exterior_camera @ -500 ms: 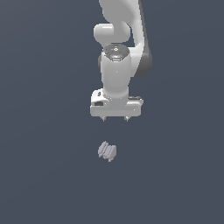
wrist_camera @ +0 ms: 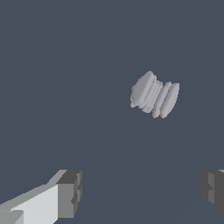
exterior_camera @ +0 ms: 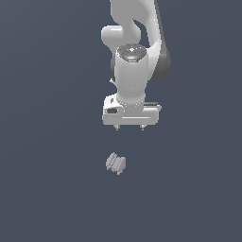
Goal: Pick up the object and move it to a goal position.
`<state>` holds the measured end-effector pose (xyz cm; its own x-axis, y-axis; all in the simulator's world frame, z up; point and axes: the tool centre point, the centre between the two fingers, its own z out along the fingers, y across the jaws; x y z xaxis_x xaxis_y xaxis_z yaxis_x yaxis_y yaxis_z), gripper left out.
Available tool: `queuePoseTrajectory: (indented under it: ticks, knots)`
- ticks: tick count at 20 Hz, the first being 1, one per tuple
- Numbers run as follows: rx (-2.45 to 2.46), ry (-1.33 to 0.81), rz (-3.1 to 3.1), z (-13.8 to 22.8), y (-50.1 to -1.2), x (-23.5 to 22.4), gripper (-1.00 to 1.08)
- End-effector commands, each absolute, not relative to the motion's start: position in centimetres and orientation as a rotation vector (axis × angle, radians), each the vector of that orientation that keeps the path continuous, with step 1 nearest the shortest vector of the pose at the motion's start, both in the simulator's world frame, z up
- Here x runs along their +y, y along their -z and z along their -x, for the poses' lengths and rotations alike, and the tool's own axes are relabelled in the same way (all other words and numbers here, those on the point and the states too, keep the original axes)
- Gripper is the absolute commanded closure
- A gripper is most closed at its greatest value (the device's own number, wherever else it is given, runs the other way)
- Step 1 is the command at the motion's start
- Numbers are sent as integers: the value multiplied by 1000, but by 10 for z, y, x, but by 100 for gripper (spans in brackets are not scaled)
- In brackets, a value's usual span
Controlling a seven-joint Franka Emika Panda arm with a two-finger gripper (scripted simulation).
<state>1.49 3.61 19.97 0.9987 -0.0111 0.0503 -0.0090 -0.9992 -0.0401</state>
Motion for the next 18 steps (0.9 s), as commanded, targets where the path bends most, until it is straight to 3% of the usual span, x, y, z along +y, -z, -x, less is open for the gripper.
queuePoseTrajectory:
  ticks: [1, 18]
  knots:
    - [18, 77, 3097, -15, -201, 39, -92]
    - [-277, 67, 3103, -32, -185, 31, -92]
